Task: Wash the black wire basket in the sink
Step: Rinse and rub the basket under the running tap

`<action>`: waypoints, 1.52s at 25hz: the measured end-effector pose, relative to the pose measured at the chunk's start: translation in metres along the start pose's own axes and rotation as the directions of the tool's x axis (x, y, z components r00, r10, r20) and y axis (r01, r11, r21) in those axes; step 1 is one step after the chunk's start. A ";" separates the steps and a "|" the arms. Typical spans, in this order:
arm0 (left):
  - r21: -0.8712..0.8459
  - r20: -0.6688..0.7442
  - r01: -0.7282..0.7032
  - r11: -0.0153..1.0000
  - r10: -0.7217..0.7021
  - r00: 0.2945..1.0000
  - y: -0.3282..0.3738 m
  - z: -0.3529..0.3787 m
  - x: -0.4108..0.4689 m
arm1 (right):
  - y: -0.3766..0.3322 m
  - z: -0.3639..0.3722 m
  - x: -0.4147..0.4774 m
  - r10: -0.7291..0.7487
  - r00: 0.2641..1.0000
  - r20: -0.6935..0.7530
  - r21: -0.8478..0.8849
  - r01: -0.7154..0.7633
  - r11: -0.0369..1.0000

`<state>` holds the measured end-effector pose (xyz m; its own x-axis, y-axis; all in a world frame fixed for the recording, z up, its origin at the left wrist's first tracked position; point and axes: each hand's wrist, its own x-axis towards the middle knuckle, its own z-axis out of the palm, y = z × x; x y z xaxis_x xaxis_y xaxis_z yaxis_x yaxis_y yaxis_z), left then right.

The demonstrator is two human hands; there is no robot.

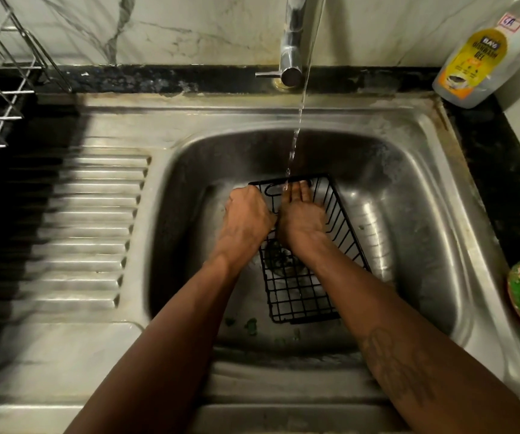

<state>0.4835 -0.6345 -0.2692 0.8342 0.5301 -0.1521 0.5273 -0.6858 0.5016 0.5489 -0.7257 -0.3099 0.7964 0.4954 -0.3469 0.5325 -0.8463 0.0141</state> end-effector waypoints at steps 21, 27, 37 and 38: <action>0.127 0.050 -0.036 0.991 0.030 0.998 -0.003 0.000 0.007 | 0.005 0.002 0.003 0.034 0.995 -0.090 0.011 -0.033 0.999; 0.148 -0.003 -0.071 0.986 0.072 0.997 -0.004 0.004 0.007 | -0.005 -0.024 0.001 -0.050 0.973 0.224 0.873 -0.223 -0.434; 0.106 -0.025 -0.092 0.990 0.095 0.995 -0.009 0.005 0.010 | -0.019 -0.015 0.001 0.159 0.976 0.148 0.959 -0.102 -0.265; 0.084 -0.029 -0.097 0.992 0.100 0.995 -0.012 0.005 0.012 | -0.023 -0.009 0.001 0.182 0.983 0.024 0.998 -0.035 0.057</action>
<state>0.4878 -0.6227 -0.2809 0.8776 0.4733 -0.0768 0.4556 -0.7732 0.4410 0.5400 -0.7040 -0.3021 0.8730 0.3283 -0.3606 -0.2832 -0.2608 -0.9229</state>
